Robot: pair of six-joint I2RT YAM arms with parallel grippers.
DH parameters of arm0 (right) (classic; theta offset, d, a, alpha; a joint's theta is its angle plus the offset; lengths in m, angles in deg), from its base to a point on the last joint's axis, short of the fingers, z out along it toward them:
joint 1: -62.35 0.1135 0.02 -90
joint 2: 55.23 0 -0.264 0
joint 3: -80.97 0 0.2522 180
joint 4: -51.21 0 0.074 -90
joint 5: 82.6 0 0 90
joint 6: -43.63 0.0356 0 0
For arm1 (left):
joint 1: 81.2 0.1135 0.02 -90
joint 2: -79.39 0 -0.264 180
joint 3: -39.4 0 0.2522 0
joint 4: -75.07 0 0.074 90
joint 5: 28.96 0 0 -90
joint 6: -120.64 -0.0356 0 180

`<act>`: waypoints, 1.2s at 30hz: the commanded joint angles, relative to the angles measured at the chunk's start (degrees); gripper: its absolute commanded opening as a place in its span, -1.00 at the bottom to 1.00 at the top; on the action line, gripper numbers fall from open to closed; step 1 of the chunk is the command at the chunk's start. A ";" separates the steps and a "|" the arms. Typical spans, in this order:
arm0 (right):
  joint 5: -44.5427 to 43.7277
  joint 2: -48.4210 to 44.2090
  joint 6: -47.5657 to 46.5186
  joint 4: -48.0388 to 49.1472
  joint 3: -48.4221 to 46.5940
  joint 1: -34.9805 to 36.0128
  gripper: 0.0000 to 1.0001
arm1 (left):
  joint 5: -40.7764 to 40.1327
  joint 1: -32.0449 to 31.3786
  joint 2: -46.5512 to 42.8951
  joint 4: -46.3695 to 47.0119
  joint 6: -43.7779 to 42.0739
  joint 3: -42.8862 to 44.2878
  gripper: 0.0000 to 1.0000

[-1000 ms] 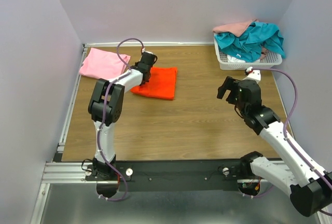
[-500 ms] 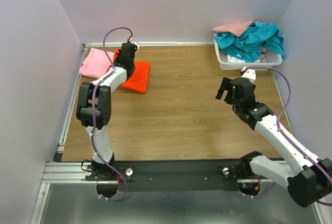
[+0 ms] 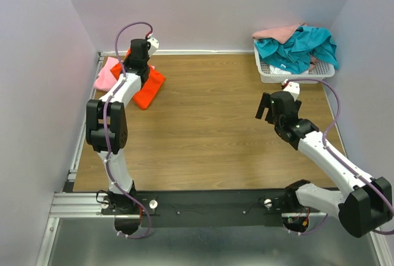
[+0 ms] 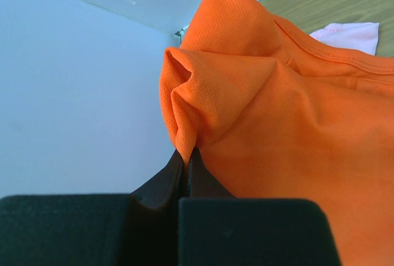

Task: Fold and stack the t-shirts
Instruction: Neatly place the folded tshirt to the corner

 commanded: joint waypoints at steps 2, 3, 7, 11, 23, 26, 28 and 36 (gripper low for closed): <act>-3.45 2.01 -0.60 -0.27 -1.59 -0.22 1.00 | 3.00 1.05 -4.41 1.96 -0.55 1.90 -1.00; -3.36 2.10 -0.60 -0.27 -1.59 -0.22 1.00 | 3.27 1.05 -4.85 2.05 -0.03 1.90 -1.00; -3.10 1.75 -0.60 -0.27 -1.59 -0.22 1.00 | 6.78 1.05 -8.27 2.31 2.78 1.72 -1.00; -3.36 -0.10 -0.52 -0.27 -1.06 -0.22 1.00 | 7.84 1.14 -9.68 3.28 4.37 1.81 -1.00; -4.41 -2.65 -0.78 -0.27 -0.71 -0.22 1.00 | 13.29 5.71 -4.77 3.19 7.01 3.57 -1.00; -4.15 -2.04 -0.69 -0.27 -1.06 -0.22 1.00 | 12.33 6.41 -1.61 3.10 7.01 4.71 -1.00; -4.24 -1.60 -0.60 -0.27 -1.23 -0.31 1.00 | 11.62 8.07 1.11 3.10 7.18 6.37 -1.00; -4.50 -0.45 -0.95 -0.27 -2.11 -0.22 1.00 | 6.79 10.72 9.82 1.52 11.75 14.46 -1.00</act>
